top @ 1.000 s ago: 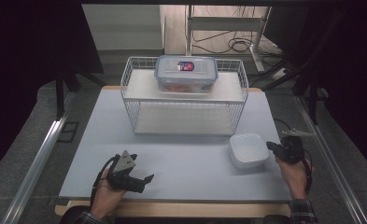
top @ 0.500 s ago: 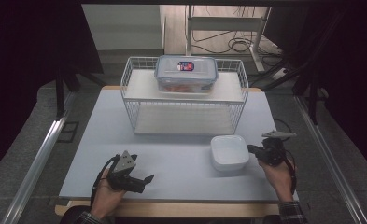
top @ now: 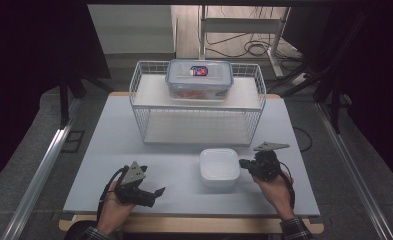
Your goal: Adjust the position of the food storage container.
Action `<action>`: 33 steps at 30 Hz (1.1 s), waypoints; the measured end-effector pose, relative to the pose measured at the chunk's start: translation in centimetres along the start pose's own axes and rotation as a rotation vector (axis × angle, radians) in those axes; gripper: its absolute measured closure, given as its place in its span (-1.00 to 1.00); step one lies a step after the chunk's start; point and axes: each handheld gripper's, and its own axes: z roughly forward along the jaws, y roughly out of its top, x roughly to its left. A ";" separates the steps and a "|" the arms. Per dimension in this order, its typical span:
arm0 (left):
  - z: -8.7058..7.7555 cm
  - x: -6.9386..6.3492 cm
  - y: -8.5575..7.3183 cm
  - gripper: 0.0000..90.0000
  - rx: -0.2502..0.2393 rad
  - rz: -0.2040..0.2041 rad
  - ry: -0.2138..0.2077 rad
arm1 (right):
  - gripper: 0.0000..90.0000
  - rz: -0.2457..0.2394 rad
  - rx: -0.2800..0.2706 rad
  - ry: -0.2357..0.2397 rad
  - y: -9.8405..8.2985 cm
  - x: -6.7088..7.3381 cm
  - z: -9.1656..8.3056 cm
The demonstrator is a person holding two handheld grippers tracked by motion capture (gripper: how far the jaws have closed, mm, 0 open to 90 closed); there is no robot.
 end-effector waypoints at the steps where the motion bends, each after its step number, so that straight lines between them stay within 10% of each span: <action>1: 0.0 0.0 0.0 -0.92 0.000 -0.002 -0.002 | 0.98 -0.008 0.000 0.008 0.1 0.4 0.2; 14: 0.1 0.0 0.0 -0.92 0.010 -0.005 -0.012 | 0.97 -0.058 -0.008 0.058 0.8 3.3 2.1; 33: 0.2 0.4 -0.2 -0.92 0.029 -0.038 -0.024 | 0.29 -0.065 -0.092 0.057 -0.2 2.1 -0.7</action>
